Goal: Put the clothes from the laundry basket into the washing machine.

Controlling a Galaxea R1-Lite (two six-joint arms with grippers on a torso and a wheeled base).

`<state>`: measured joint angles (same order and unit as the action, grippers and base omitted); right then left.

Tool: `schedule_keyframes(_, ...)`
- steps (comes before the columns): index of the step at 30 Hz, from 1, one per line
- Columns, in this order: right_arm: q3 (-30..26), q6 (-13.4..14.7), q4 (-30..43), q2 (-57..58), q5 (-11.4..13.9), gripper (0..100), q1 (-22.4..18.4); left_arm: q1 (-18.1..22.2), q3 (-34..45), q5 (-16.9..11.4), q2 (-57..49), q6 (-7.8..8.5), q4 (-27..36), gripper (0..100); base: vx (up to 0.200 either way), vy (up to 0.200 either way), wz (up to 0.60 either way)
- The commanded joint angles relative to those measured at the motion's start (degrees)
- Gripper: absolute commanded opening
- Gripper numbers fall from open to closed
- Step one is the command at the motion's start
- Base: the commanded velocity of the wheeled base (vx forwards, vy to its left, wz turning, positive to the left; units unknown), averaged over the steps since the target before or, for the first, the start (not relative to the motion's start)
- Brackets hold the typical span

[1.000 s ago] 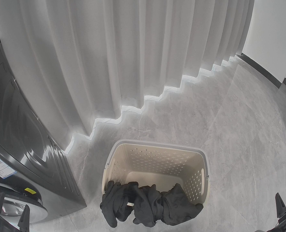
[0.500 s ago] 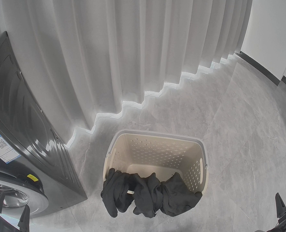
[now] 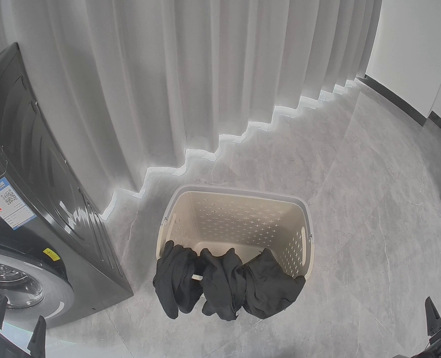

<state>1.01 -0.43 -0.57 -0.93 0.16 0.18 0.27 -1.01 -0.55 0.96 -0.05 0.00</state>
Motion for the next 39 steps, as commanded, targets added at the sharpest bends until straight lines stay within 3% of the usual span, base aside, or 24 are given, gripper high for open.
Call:
schedule_keyframes(1, -1.0, 0.0, 0.0, 0.1, 0.0, 100, 0.0, 0.0, 1.0, 0.0, -1.0, 0.05, 0.0, 100, 0.000, 0.000, 0.60)
schedule_keyframes(11, -1.0, 0.0, 0.0, 0.1, 0.0, 100, 0.0, 0.0, 1.0, 0.0, -1.0, 0.05, 0.0, 100, 0.000, 0.000, 0.60)
schedule_keyframes(19, -1.0, 0.1, 0.0, 0.2, 0.1, 100, 0.1, 0.0, 1.0, 0.0, -1.0, -0.30, 0.0, 100, 0.000, 0.000, 0.00)
schedule_keyframes(28, -1.0, 0.1, 0.0, 0.2, 0.2, 100, 0.1, 0.0, 1.0, 0.0, -1.0, -0.13, 0.0, 100, -0.200, 0.000, 0.00)
schedule_keyframes(39, -1.0, 0.1, 0.0, 0.2, 0.2, 100, 0.1, 0.0, 1.0, -0.2, -1.0, -0.48, 0.0, 100, 0.000, 0.036, 0.00)
